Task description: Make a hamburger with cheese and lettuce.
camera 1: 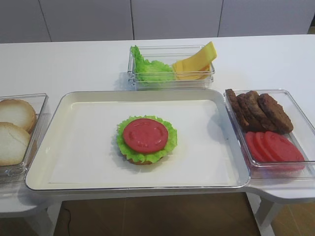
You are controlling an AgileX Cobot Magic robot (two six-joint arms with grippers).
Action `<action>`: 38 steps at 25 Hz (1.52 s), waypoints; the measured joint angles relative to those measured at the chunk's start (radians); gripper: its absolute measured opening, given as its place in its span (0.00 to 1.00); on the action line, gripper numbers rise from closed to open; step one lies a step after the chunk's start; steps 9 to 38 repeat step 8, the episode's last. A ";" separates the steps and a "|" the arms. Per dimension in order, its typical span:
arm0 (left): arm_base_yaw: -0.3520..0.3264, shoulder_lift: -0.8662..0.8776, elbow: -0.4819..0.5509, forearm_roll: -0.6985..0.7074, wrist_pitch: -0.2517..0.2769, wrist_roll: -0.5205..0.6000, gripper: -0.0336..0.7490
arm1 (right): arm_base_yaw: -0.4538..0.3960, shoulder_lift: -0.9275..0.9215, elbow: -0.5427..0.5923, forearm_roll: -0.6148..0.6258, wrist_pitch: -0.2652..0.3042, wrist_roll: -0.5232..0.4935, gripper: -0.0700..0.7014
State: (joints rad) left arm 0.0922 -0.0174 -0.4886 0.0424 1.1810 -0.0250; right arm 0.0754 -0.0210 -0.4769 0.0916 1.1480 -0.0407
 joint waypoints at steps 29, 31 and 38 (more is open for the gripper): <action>0.000 0.000 0.000 0.000 0.000 0.000 0.56 | 0.000 0.000 0.000 0.000 0.000 0.000 0.69; 0.000 0.000 0.000 0.000 0.000 0.000 0.56 | 0.000 0.000 0.000 0.000 0.000 0.000 0.69; 0.000 0.000 0.000 0.000 0.000 0.000 0.56 | 0.000 0.000 0.000 0.000 0.000 0.000 0.69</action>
